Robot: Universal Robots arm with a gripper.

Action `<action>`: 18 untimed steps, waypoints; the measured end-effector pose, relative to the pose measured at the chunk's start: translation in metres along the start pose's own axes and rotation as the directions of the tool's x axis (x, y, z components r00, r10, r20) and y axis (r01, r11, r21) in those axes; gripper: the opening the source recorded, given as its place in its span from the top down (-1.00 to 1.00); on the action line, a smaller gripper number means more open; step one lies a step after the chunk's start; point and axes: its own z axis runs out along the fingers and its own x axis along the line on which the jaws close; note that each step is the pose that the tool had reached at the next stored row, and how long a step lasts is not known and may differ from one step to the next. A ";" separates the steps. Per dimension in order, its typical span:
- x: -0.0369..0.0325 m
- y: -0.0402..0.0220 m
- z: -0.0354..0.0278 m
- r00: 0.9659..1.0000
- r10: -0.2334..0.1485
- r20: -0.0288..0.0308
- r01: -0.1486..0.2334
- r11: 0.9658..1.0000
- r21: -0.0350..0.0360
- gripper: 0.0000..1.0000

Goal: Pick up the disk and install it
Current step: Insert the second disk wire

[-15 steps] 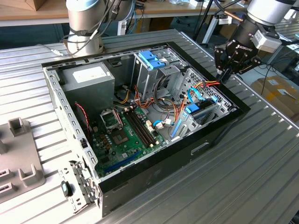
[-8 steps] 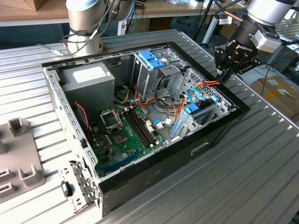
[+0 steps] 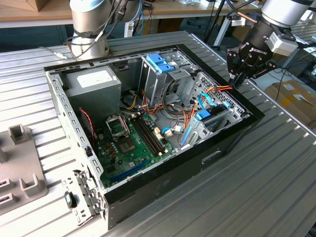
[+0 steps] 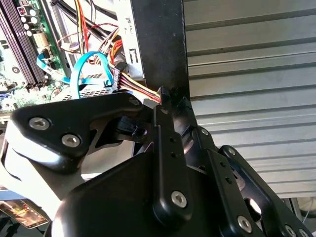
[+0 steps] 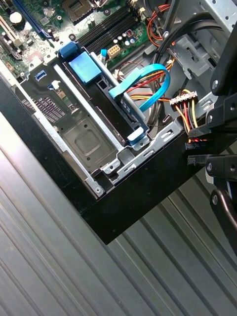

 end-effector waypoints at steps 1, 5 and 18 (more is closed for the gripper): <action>0.0000 0.0000 0.0000 1.000 0.000 0.000 0.000 1.000 0.000 0.47; 0.0001 0.0001 0.0000 1.000 0.000 0.000 0.000 1.000 0.000 0.49; 0.0001 0.0002 -0.0060 1.000 0.000 0.000 0.000 1.000 0.000 0.68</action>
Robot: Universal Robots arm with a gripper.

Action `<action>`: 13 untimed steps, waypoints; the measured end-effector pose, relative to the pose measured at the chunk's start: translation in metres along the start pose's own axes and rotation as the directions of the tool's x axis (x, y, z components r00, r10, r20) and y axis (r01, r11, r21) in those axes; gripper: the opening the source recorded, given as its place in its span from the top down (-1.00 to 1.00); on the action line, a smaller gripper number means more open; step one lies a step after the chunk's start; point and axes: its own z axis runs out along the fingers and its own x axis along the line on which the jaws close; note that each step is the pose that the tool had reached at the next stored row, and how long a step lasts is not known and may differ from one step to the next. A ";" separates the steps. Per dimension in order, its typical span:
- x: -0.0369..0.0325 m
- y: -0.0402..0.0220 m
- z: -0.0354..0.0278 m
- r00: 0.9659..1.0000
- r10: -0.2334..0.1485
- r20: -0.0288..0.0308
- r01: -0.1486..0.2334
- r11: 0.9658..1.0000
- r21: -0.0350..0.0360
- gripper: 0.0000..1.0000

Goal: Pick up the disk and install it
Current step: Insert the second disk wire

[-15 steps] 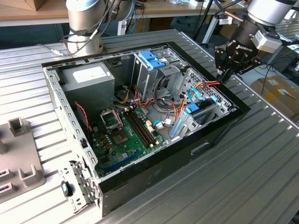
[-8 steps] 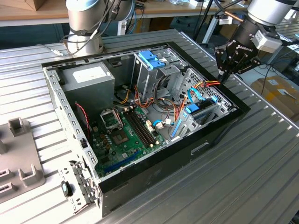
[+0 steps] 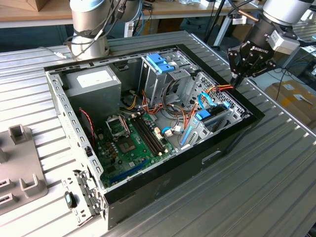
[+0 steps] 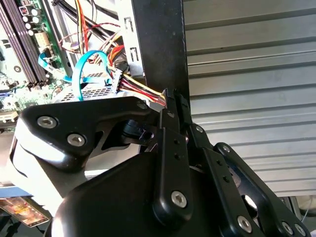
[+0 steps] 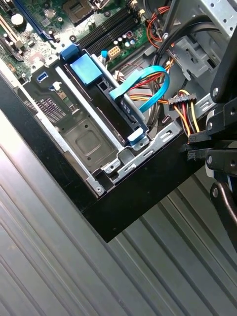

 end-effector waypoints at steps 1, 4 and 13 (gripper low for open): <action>0.0000 0.0000 -0.0011 1.000 0.000 0.000 0.000 1.000 0.000 0.68; -0.0001 0.0001 -0.0051 1.000 0.000 0.001 0.000 1.000 0.001 0.68; -0.0038 0.0028 -0.0118 1.000 0.000 0.002 0.000 1.000 0.004 0.68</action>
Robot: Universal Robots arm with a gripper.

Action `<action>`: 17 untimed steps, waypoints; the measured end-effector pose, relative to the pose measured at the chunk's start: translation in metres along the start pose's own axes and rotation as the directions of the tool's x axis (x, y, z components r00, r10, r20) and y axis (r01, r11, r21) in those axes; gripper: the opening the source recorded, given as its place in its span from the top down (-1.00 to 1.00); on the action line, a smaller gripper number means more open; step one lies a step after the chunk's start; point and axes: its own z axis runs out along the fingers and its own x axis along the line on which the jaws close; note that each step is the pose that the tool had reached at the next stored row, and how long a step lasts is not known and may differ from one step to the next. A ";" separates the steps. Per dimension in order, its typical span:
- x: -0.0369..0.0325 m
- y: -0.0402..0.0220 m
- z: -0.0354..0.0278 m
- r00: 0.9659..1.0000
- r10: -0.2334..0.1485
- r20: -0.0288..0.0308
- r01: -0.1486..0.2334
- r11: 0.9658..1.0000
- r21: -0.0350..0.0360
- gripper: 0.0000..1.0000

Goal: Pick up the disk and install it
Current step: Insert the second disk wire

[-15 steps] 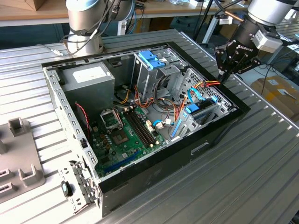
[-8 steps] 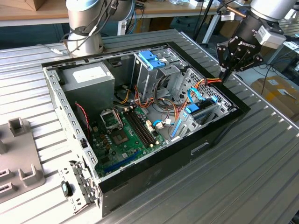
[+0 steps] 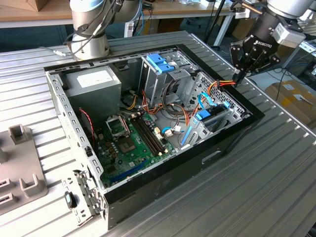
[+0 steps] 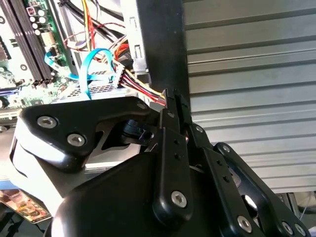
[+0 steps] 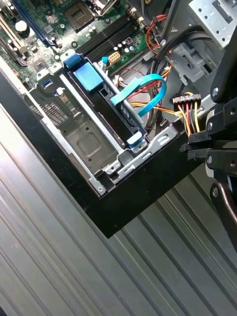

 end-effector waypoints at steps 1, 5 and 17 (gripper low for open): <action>-0.0032 0.0026 0.0002 1.000 0.000 0.000 0.000 1.000 0.000 0.68; -0.0238 0.0185 0.0013 1.000 0.000 -0.002 0.000 1.000 0.002 0.68; -0.0290 0.0225 0.0032 0.988 0.154 -0.001 -0.154 0.988 0.005 0.68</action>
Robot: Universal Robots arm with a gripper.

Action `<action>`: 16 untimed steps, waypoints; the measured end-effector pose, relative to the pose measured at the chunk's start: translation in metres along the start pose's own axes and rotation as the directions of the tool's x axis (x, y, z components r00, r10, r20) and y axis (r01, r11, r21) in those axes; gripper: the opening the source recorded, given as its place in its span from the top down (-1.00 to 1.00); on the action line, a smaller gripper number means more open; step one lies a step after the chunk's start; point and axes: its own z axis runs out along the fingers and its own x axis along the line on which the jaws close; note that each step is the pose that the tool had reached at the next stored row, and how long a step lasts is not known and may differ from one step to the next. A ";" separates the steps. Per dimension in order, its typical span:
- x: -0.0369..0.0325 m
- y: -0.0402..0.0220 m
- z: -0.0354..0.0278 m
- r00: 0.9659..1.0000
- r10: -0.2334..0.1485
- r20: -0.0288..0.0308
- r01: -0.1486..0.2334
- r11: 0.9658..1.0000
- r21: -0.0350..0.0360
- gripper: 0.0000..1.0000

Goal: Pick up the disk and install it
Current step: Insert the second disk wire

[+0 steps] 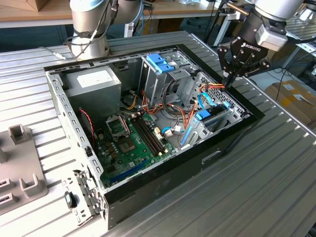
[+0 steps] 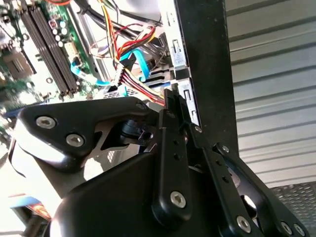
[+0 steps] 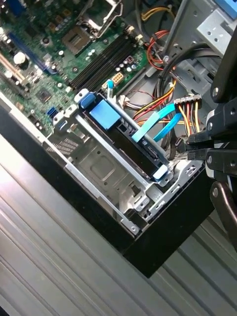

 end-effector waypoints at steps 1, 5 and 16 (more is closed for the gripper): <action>0.0000 0.0000 0.0002 1.000 0.018 0.000 -0.018 1.000 0.000 0.68; 0.0000 0.0000 0.0008 0.996 0.091 0.000 -0.091 0.996 0.002 0.68; 0.0000 0.0000 0.0016 0.982 0.188 0.001 -0.188 0.982 0.003 0.68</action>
